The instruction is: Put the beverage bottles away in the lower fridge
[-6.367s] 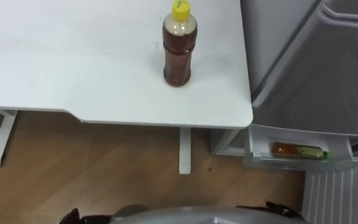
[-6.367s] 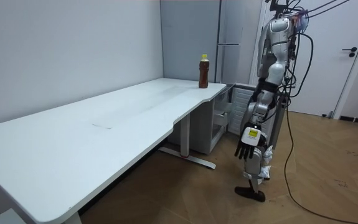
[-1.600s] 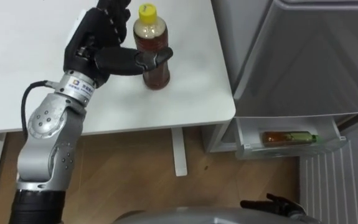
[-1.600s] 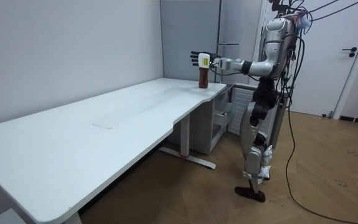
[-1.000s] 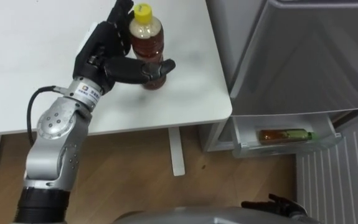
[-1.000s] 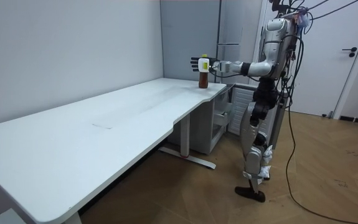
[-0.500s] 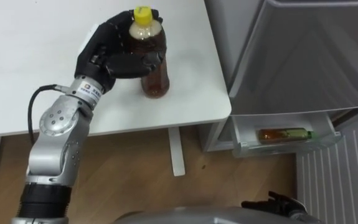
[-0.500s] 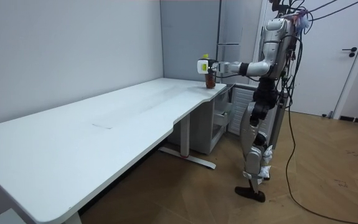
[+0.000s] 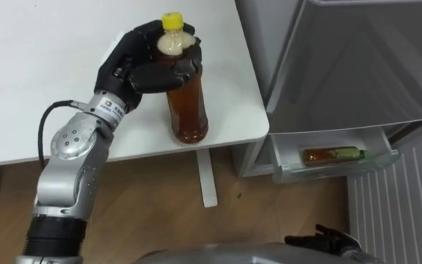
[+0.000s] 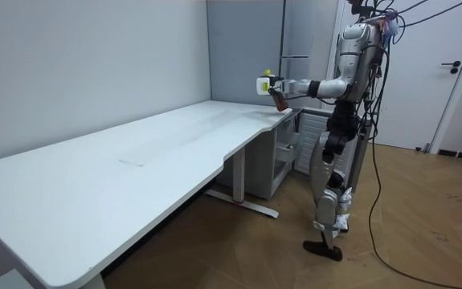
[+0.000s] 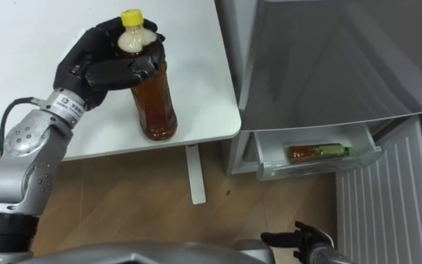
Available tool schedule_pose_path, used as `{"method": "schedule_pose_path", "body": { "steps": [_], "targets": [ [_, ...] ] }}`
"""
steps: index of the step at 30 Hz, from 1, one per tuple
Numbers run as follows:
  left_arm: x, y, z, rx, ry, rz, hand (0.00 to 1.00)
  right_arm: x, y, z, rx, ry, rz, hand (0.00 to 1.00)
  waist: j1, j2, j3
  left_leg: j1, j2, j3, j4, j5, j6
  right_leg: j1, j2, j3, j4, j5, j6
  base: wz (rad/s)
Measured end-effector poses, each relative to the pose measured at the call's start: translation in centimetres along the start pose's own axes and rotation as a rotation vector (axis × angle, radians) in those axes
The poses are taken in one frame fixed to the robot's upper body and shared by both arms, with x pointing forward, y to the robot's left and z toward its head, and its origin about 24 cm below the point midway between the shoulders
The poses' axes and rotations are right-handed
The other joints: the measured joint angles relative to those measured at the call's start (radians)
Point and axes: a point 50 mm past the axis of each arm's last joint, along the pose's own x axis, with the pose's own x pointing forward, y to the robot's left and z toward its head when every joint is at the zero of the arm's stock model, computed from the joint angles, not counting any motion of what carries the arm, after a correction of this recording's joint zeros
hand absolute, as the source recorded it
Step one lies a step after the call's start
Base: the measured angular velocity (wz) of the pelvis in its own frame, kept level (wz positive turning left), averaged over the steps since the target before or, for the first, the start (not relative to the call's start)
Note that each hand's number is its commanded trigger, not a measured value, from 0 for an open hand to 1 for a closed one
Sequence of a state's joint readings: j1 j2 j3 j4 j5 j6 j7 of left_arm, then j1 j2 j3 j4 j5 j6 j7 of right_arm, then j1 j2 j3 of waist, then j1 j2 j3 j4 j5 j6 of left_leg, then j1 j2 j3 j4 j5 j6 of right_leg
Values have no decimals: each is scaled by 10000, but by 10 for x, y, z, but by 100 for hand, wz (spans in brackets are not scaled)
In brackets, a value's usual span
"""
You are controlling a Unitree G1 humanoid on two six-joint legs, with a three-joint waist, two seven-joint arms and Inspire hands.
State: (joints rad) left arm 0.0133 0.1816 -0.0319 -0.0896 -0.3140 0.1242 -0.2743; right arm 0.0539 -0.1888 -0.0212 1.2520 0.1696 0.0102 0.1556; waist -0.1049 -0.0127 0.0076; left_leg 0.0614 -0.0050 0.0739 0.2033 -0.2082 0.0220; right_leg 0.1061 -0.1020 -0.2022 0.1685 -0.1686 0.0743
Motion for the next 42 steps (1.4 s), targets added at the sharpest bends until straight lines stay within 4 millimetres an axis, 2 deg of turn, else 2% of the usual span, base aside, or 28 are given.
{"method": "schedule_pose_path", "body": {
  "steps": [3, 5, 7, 10, 15, 21, 28, 36, 42],
  "targets": [
    [6, -11, 7, 113, -274, -581, 100, 1, 0, 1, 7, 62, -20, 0, -81, 5, -5, -28, -5, -18, 6, 0, 0, -11, 0, -13, 0, 2, -3, 2],
    [11, -21, 13, 161, -509, -1135, 100, 1, 1, 4, -12, 75, -16, 0, -282, 0, -1, -38, -17, -25, 6, 1, 2, 12, -5, 9, 4, 2, -3, 6],
    [19, -37, 17, 78, -695, -2025, 100, 2, 2, 6, -175, 42, 31, 0, -326, 0, -1, -23, -20, -6, 6, 2, 3, 27, -6, 61, -4, 2, -3, 0],
    [21, -54, 17, -467, -749, -3109, 100, 2, 4, 9, -303, -23, 68, 0, -476, -1, 4, 12, -13, 40, -4, 2, 3, 37, -4, 98, -19, 1, -2, -5],
    [20, -69, 22, -551, -993, -4080, 100, 3, 5, 12, -140, 4, 7, 0, -828, 1, 11, -72, -8, 31, -9, 2, 3, -40, -1, 81, -25, 2, -2, 0],
    [25, -85, 37, -1246, -1615, -5252, 100, 4, 5, 11, -164, 89, -9, 0, -891, -9, 16, -51, -5, 73, -26, 2, 3, -58, -1, 83, -12, 2, -3, 0],
    [19, -116, 29, -1473, -1240, -6966, 100, 4, 8, 18, -672, -41, 100, 0, -867, -49, 41, -134, -4, 105, -25, 3, 3, -172, -1, 116, -1, 2, -3, 0],
    [18, -121, 22, -1517, -911, -7222, 100, 5, 12, 25, -1229, -272, 288, 0, -842, -135, 96, -146, 26, 203, 4, 3, 3, -223, 19, 215, 6, 19, -31, -4],
    [17, -116, 7, -1358, -206, -7127, 100, 3, 24, 43, -2251, -1219, 870, 0, -791, -155, 108, -161, 71, 249, -5, 0, -3, -280, 52, 227, 65, 30, -47, -2]
  ]
}}
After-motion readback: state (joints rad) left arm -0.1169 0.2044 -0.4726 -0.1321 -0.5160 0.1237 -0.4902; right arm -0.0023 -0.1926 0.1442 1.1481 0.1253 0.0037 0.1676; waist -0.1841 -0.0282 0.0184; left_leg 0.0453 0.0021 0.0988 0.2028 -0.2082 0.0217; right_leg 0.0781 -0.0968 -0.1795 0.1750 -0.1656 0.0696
